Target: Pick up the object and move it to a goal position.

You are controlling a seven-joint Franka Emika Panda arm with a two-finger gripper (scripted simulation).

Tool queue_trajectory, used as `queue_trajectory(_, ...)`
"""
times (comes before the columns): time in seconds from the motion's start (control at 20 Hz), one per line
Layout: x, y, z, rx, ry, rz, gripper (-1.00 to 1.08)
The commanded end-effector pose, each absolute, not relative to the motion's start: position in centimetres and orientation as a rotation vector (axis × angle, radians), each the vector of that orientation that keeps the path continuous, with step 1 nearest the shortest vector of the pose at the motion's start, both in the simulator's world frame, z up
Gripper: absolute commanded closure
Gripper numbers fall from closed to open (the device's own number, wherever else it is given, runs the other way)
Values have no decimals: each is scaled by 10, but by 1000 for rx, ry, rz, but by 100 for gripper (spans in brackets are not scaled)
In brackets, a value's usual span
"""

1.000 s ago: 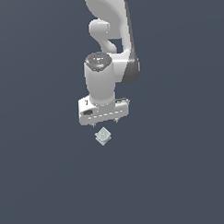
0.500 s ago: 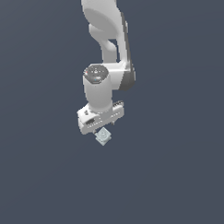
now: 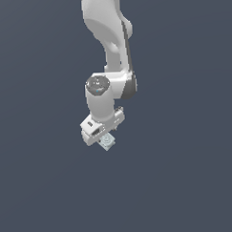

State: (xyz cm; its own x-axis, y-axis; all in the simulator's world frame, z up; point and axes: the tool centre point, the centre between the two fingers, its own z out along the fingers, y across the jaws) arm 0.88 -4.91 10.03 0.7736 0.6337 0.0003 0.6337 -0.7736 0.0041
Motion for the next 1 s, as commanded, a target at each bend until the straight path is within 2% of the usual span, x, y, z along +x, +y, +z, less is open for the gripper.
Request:
queue_trajectory(0.0,9,-50,96,2937,1107,2,-92)
queue_trajectory(0.6,8,-52,87,2918,1164,0,-92)
queue_trajectory(0.95,7,-51,55,2916,1170,0,-92)
